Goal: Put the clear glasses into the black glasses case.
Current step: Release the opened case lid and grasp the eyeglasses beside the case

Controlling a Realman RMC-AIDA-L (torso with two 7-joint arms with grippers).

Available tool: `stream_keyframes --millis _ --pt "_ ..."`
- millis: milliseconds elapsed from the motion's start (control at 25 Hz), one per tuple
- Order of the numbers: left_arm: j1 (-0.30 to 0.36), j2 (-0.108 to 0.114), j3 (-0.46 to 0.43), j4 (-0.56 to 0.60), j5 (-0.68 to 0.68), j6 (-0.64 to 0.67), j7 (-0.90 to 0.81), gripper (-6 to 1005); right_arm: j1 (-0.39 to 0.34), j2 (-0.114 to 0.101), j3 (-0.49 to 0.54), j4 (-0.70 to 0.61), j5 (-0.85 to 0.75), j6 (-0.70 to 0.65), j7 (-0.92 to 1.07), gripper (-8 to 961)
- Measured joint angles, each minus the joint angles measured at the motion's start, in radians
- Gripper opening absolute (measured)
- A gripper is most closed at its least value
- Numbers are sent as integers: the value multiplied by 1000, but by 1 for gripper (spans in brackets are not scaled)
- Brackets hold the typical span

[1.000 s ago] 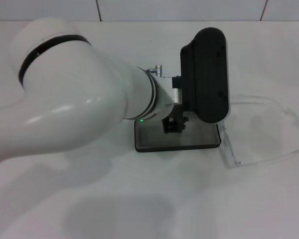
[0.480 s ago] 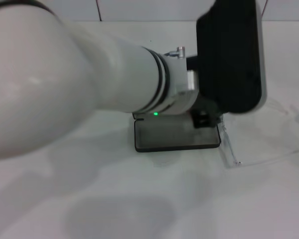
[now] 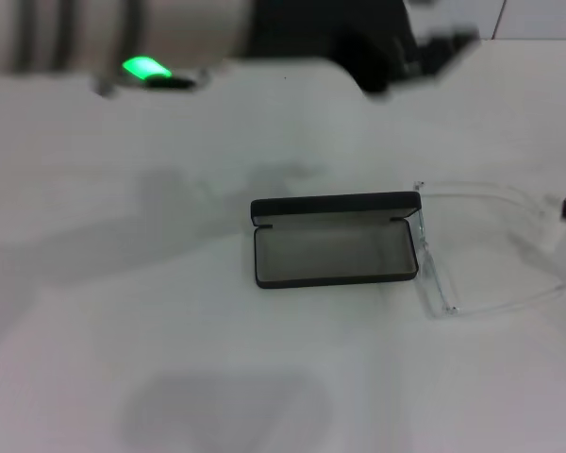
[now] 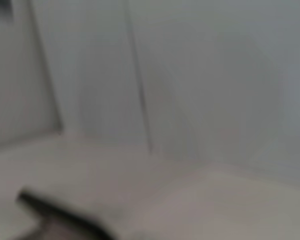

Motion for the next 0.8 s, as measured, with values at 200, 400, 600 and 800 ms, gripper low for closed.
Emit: stream_keyframes --millis 200,400,600,800 --pt "83 1 -267 -57 -337 131 100 448 -3 13 -252 -267 -170 51 371 842" --pt "128 1 -466 -256 -545 309 191 444 4 9 -443 -579 -328 -23 726 833" --pt "126 4 -598 -519 -594 441 318 440 84 5 -451 -768 -362 -192 1021 822" --pt "129 6 -652 -638 -592 454 422 441 218 5 -469 -876 -512 -292 1337 811"
